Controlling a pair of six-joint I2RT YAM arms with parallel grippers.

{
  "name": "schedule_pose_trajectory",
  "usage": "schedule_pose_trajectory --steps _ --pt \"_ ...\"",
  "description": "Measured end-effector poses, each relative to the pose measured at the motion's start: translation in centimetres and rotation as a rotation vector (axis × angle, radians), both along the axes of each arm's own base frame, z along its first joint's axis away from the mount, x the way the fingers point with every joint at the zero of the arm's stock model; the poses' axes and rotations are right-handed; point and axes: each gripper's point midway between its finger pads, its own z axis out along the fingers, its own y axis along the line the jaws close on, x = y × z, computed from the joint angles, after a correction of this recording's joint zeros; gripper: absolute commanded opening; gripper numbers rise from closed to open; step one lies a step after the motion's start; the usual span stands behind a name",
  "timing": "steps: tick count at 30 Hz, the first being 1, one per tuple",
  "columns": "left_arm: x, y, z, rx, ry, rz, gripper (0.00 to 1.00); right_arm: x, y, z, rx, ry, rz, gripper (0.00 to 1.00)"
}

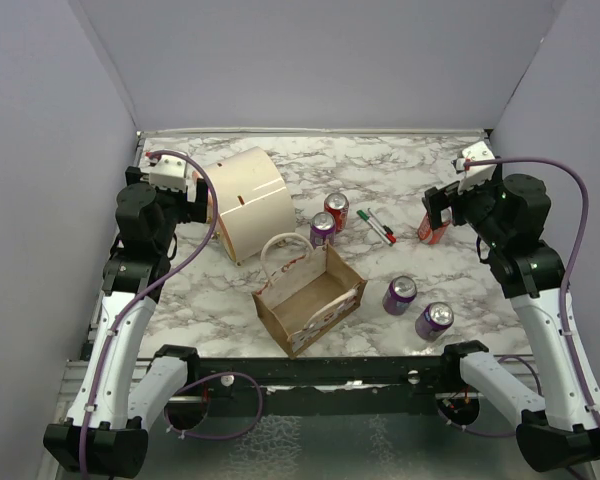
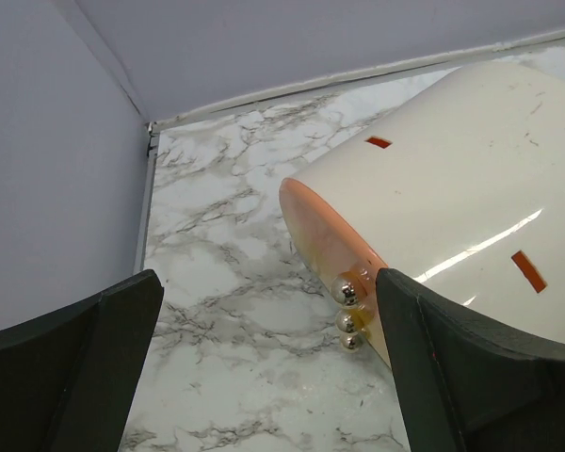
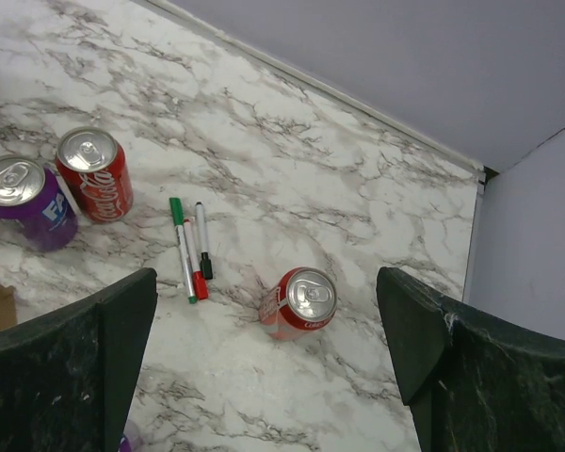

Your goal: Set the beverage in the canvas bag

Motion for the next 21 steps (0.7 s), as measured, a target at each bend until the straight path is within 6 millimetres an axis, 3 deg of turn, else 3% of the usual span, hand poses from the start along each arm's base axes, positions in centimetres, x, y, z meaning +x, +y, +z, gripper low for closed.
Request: schedule_pose_trajectory --steps 21 --pt "-0.2 -2.2 0.0 -0.018 0.005 -0.122 0.99 -0.7 1.8 -0.6 -0.011 0.045 0.119 0.99"
